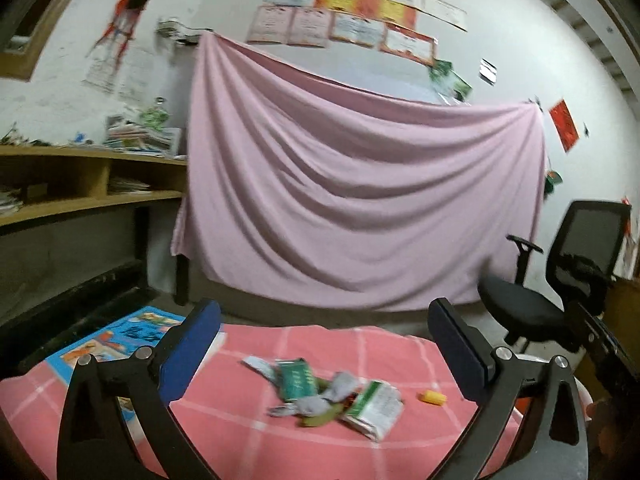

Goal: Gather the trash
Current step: 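Move both tools back over the remaining trash on the table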

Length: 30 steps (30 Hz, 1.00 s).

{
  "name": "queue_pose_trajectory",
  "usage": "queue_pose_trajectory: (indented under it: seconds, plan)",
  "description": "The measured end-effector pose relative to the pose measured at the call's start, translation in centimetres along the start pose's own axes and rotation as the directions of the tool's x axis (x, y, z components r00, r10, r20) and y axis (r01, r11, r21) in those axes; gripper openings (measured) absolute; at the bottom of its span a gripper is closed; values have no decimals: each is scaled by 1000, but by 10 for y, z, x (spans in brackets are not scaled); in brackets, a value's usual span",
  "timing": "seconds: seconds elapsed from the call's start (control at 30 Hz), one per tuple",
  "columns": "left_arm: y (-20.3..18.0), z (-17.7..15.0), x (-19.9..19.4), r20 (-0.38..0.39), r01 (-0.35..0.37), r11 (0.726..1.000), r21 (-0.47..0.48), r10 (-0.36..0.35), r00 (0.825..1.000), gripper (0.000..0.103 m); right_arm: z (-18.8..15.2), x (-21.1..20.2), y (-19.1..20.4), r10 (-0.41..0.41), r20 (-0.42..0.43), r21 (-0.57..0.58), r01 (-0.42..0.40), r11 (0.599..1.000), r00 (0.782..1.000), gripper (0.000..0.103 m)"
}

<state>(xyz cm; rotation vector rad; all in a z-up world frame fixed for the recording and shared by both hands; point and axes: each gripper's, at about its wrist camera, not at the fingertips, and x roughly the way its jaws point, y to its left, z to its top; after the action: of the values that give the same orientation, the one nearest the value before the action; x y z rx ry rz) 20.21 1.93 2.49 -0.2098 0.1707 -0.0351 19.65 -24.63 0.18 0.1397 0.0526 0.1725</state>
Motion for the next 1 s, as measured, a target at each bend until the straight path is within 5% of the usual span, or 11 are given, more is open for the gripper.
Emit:
queue_pose_trajectory:
  seconds: [0.3,0.63,0.8,1.0]
  plan:
    - [37,-4,3,3,-53,998,-16,53,999,101,-14,10,29,27,-19,-136,-29,990,999,103]
    - [33,-20,37,-164,-70,995,69,80,983,101,-28,34,43,42,-156,-181,-70,981,987,103]
    - [32,-31,57,-287,-31,997,66,48,957,100,-38,65,33,-13,-313,-141,-33,990,950,103]
    - [32,-45,83,-422,4,999,42,14,906,88,-51,98,7,-10,-494,-13,4,1000,869,99]
